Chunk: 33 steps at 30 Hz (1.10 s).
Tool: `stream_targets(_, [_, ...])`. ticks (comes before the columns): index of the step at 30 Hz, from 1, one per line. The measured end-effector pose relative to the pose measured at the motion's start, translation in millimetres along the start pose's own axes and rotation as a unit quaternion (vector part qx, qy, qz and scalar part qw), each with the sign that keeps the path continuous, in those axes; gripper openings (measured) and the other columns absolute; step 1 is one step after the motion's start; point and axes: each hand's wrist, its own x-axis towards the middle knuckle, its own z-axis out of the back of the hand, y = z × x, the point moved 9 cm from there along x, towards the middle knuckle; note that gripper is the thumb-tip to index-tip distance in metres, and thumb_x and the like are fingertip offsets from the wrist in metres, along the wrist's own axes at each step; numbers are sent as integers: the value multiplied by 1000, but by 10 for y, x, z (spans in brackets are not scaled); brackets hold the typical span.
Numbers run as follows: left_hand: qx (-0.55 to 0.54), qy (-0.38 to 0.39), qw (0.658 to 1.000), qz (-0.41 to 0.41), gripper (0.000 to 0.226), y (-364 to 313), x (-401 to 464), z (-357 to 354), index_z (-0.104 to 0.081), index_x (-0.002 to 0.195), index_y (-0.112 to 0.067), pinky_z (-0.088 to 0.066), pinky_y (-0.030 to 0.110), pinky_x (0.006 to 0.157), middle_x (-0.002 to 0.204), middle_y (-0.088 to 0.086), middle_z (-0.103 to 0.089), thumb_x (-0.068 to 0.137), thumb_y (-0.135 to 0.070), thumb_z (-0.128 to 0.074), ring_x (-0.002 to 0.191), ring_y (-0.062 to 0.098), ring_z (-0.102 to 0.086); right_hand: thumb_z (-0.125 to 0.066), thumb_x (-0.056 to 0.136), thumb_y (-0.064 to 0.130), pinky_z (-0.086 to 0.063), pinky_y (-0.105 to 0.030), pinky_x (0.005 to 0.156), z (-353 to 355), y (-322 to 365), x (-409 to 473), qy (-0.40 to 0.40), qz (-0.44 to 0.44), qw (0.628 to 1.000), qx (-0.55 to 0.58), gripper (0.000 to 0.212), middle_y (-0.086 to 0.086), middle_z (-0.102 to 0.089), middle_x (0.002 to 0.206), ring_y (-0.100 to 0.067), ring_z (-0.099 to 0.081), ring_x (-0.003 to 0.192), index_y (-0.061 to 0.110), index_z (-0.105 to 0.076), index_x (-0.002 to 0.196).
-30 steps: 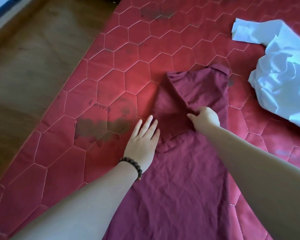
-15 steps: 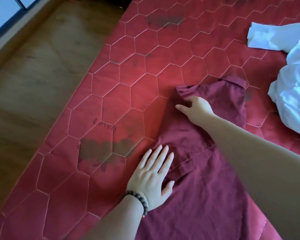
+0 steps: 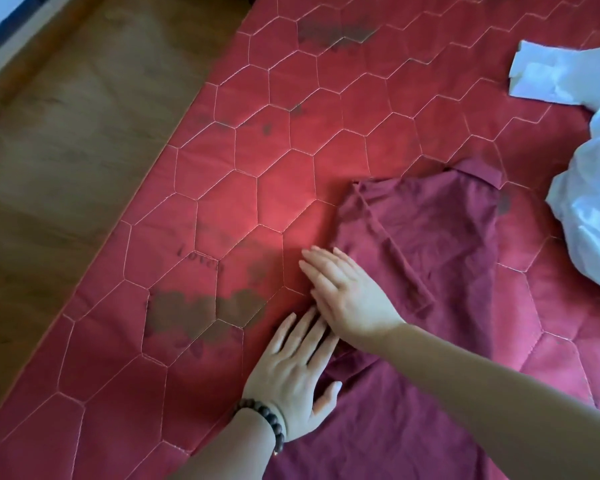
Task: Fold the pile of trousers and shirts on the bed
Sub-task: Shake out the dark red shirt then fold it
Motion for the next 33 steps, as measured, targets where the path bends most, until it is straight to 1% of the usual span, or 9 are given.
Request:
stream_targets(4, [-7,-20,999,-31,77,-57,-3,58,-33,150,-18,-16,45,118,157,7,-28,84,-55,-49,148,24,-18,-25,96,57,-11,-47,120,-252,-362,-23,128,-32,988,-74,65,1,-16,160,-19,-11,149,27,-20,153])
stream_targets(8, [-28,-25,998,-43,76,-57,-17,33,-28,152,-26,-16,45,118,161,5,-19,84,-53,-50,148,23,-15,-9,89,72,-1,-52,119,-213,-888,166,157,-87,975,-132,70,5,-3,162,-17,0,149,40,-2,152])
stream_targets(11, [-33,-31,998,-42,76,-43,-24,30,-27,152,-28,-17,47,118,161,4,-17,84,-53,-51,149,24,-14,-5,89,71,6,-55,117,-94,-1254,261,135,-174,964,-150,71,8,3,162,-16,6,149,39,2,152])
stream_targets(13, [-26,-30,998,-41,76,-33,-19,22,-26,152,-29,-16,47,118,161,5,-17,84,-53,-50,149,24,-14,-16,95,62,5,-56,117,59,-1272,290,68,-225,958,-162,67,3,-1,162,-18,2,149,30,-6,154])
stream_targets(16, [-10,-23,999,-41,74,-38,-9,21,-29,151,-28,-17,48,118,159,8,-23,85,-53,-49,148,25,-16,-36,97,39,-11,-54,118,90,-670,107,-24,-162,982,-96,60,-6,-22,159,-23,-16,148,14,-29,151])
stream_targets(19, [-2,-18,999,-40,71,-36,-16,6,-34,149,-27,-18,49,118,158,10,-27,85,-54,-48,148,26,-16,-31,99,43,-14,-54,118,-202,-206,-333,78,-63,992,-74,56,0,-21,160,-18,-16,148,24,-28,152])
stream_targets(22, [0,-25,999,-44,74,-38,-21,-14,-29,151,-26,-16,48,118,161,9,-18,85,-53,-48,149,26,-13,-17,97,57,-3,-58,117,-95,-893,-587,108,-168,973,-116,58,8,-9,161,-14,-5,149,38,-11,152])
stream_targets(25, [0,-38,998,-47,74,-44,-12,2,-29,151,-26,-18,49,117,161,9,-17,85,-53,-49,149,26,-14,-15,97,57,4,-56,117,203,-1544,-700,75,-285,946,-138,60,5,-6,162,-16,1,149,35,-10,153])
stream_targets(33, [5,-50,998,-47,78,-43,-7,-10,-24,153,-26,-21,50,116,161,8,-16,84,-52,-50,149,26,-15,-20,98,56,4,-47,120,329,-2091,-631,86,-361,922,-112,61,6,-1,162,-10,5,148,33,-9,153])
